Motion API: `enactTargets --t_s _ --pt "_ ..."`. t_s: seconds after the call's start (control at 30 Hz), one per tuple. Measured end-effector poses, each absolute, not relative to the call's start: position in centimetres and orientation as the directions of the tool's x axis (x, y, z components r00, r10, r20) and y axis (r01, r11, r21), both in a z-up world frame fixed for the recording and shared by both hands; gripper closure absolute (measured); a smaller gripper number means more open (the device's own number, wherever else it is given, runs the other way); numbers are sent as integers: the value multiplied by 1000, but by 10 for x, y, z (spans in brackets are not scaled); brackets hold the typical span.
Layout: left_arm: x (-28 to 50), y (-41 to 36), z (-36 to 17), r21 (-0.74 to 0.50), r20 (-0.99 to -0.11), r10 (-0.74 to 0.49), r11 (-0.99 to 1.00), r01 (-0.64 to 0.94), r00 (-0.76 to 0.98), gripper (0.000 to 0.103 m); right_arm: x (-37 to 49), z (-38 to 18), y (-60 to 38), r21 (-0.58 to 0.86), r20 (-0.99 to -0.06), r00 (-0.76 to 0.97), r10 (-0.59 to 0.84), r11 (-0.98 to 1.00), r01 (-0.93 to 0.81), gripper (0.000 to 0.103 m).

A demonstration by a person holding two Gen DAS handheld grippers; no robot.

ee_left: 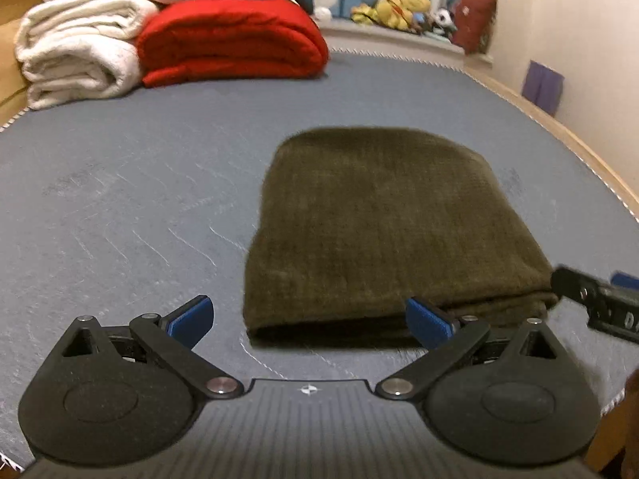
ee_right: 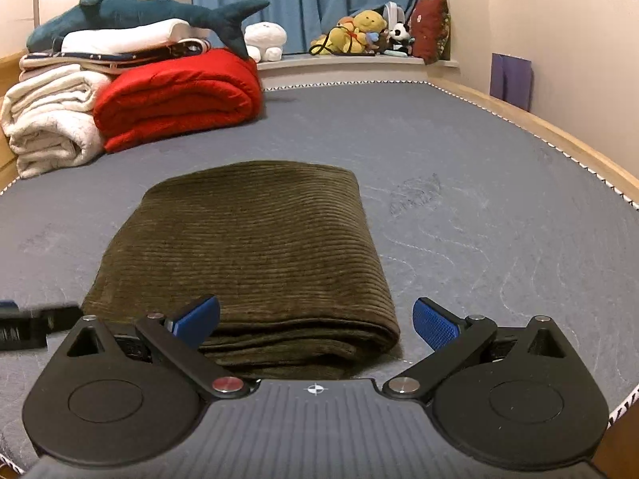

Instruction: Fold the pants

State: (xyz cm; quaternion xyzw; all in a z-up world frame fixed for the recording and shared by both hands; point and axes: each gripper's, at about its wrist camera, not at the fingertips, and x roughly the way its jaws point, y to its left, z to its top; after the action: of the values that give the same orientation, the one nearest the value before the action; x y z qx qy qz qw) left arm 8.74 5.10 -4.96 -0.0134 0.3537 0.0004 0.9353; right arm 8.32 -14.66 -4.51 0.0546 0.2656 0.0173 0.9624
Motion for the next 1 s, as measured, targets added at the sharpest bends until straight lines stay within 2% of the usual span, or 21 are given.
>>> enactTargets --t_s 1.0 --pt "77 51 -55 -42 -679 -20 999 -11 734 0 85 -51 -129 117 -523 845 107 992 -53 1"
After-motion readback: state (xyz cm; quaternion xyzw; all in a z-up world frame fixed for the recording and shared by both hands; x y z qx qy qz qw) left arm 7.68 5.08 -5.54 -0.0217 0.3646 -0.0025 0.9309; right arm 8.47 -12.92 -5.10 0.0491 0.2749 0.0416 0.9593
